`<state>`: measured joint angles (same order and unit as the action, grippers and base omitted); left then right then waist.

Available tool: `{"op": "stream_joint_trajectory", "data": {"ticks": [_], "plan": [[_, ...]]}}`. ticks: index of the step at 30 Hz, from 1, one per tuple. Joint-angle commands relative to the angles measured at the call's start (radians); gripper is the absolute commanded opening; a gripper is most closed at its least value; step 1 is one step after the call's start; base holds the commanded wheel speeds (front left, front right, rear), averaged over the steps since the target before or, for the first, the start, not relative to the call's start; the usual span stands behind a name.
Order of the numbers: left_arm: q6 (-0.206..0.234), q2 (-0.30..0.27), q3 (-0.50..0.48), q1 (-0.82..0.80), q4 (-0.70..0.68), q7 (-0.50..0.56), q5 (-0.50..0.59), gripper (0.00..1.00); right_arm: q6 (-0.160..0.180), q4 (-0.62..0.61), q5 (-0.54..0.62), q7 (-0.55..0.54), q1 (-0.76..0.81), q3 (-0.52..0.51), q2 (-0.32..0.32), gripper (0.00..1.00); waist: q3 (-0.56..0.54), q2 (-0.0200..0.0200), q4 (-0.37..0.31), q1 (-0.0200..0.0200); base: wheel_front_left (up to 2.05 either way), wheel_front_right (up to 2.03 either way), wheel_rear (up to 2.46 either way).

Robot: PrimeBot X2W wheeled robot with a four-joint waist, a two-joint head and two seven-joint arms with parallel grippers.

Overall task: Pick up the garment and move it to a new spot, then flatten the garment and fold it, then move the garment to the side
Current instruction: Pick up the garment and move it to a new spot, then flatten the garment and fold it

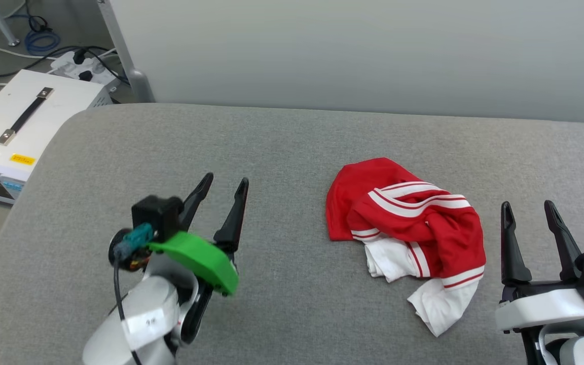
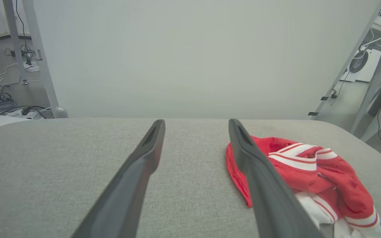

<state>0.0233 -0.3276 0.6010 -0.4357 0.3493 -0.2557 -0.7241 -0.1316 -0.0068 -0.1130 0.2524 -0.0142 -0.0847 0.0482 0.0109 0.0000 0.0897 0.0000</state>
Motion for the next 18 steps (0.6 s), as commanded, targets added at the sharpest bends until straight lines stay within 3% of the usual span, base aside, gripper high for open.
{"op": "stream_joint_trajectory", "data": {"ticks": [1,6,10,18], "plan": [[0.018,-0.012,-0.025,0.070,-0.054,-0.006,0.051,1.00,0.001,-0.008,0.008,0.009,0.020,0.000,0.002,1.00,-0.016,0.0000,0.019,0.0000,0.00,0.00,0.00],[0.037,0.016,-0.114,0.244,-0.190,-0.006,0.146,1.00,0.001,-0.011,0.010,0.009,0.040,0.007,0.002,1.00,-0.020,0.0000,0.024,0.0000,0.00,0.00,0.00],[0.031,0.079,-0.194,0.337,-0.254,-0.006,0.201,1.00,0.001,-0.017,0.009,0.009,0.054,0.006,0.002,1.00,-0.024,0.0000,0.024,0.0000,0.00,0.00,0.00],[-0.017,0.185,-0.313,0.421,-0.265,-0.006,0.303,1.00,0.001,-0.019,0.006,0.009,0.052,0.014,0.002,1.00,-0.022,0.0000,0.010,0.0000,0.00,0.00,0.00]]}}
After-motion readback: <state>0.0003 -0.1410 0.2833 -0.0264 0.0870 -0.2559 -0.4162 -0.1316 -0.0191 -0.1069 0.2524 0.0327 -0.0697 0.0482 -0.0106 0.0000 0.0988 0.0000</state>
